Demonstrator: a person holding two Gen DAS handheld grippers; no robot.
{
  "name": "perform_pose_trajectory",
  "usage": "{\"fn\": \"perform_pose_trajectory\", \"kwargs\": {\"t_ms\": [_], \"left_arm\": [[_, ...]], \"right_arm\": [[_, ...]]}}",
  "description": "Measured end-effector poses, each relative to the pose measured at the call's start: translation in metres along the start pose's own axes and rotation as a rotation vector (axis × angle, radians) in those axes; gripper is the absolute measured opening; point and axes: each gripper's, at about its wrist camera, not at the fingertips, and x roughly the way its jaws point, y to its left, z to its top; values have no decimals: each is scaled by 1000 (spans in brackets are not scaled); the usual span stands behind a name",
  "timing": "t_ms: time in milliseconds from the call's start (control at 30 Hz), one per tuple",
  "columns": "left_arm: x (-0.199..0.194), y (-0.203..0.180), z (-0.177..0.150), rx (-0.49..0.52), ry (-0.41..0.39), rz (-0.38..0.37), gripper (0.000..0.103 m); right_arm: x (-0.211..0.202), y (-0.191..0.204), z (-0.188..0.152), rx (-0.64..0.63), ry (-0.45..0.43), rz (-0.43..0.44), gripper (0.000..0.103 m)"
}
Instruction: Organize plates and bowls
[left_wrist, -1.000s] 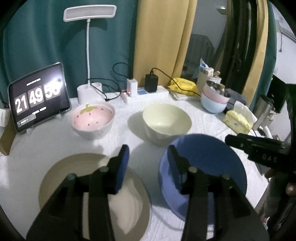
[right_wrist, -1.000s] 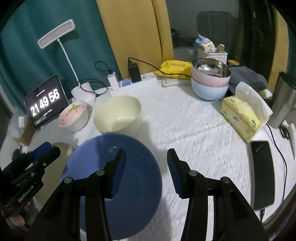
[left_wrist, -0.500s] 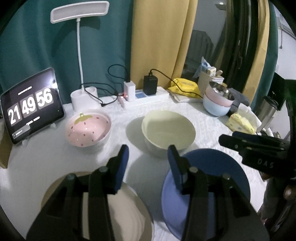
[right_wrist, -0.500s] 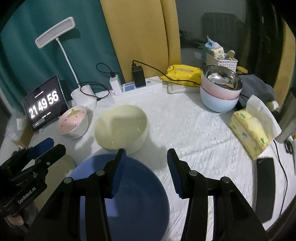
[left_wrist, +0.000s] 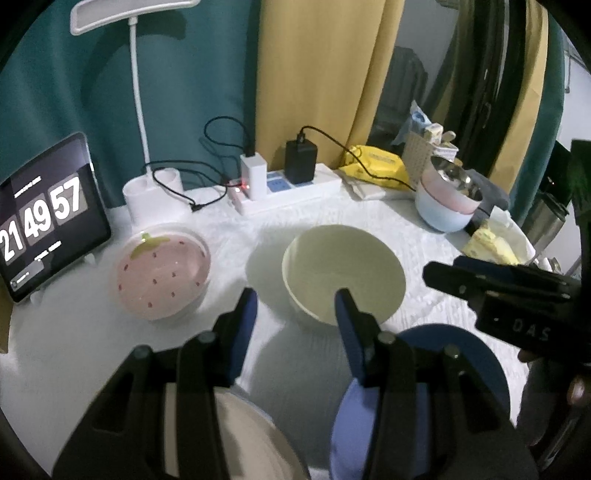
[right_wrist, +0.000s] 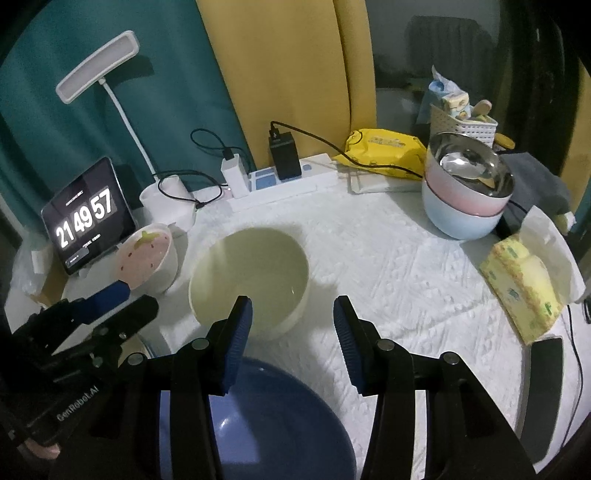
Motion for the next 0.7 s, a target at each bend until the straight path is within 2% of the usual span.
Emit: {"fn": "perform_pose_trajectory", "kwargs": {"t_ms": [167, 500, 700], "left_arm": [[16, 4, 8, -11, 33, -14, 45], [54, 10, 8, -31, 144, -21, 45], [69, 9, 7, -21, 185, -28, 45]], "right_arm": [[15, -2, 6, 30, 32, -3, 48], [56, -13, 11, 160, 164, -43, 48], [75, -10, 10, 164, 208, -35, 48]]}}
